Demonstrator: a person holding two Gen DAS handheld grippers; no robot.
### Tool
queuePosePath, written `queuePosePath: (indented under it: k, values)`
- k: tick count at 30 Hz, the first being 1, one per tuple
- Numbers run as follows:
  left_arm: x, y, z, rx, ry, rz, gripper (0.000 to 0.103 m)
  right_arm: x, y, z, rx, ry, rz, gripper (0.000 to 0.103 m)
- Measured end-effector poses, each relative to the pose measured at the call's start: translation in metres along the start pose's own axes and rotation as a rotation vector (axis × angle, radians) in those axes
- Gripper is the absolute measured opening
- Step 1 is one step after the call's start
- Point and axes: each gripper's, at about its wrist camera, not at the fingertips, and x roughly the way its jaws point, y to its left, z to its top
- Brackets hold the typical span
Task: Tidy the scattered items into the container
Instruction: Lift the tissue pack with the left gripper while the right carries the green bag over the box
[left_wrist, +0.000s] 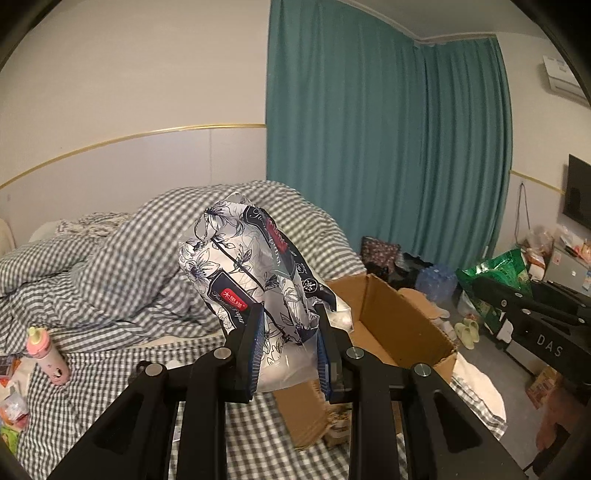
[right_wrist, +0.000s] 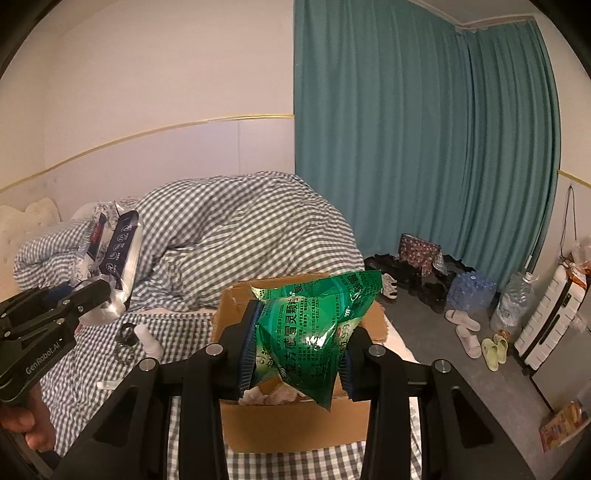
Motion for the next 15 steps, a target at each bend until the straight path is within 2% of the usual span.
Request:
queuePosePath:
  k: [15]
  values:
    - [0.052,-0.038,-0.009,0.04,0.088,-0.058,0.025,0.037,-0.034,-0.006,0.021,0.052,-0.015,0.036]
